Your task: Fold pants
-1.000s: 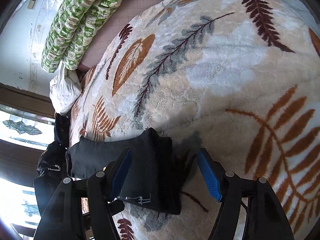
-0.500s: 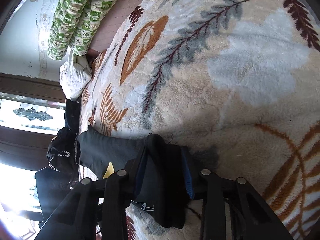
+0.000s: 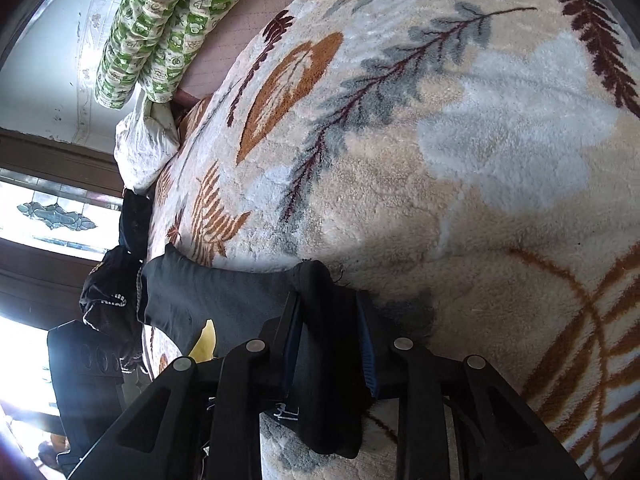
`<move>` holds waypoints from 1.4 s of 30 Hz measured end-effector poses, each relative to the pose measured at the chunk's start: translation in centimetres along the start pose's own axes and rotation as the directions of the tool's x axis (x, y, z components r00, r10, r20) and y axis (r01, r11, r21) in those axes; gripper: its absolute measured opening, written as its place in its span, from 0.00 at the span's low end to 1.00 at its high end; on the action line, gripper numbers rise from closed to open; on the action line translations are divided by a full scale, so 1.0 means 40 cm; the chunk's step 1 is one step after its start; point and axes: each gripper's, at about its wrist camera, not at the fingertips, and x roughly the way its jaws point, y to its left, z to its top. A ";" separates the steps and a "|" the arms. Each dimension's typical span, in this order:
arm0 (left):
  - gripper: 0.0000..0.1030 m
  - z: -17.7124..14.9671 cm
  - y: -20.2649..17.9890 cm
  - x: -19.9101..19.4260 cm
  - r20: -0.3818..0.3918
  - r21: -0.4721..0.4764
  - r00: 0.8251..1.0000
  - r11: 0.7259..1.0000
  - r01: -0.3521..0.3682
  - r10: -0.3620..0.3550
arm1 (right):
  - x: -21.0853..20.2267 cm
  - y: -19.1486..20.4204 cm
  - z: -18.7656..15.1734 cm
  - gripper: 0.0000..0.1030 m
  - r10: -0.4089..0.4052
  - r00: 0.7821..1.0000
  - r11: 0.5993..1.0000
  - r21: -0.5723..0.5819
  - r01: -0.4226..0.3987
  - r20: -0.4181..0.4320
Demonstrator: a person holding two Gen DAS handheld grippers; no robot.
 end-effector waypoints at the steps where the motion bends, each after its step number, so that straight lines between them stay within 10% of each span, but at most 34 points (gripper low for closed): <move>1: 0.14 0.005 0.010 0.001 -0.019 -0.011 0.999 0.999 0.033 -0.033 | -0.001 0.000 -0.001 0.26 0.000 1.000 1.000 0.002 0.000 0.002; 21: 0.08 0.046 0.091 -0.079 -0.059 -0.024 0.969 0.971 0.238 -0.239 | -0.063 0.090 -0.026 0.26 -0.004 0.998 1.000 0.017 0.003 0.057; 42: 0.08 0.164 0.399 -0.278 0.094 -0.207 0.908 0.884 0.418 -0.407 | 0.064 0.505 0.017 0.26 0.010 1.000 0.988 -0.154 -0.009 0.011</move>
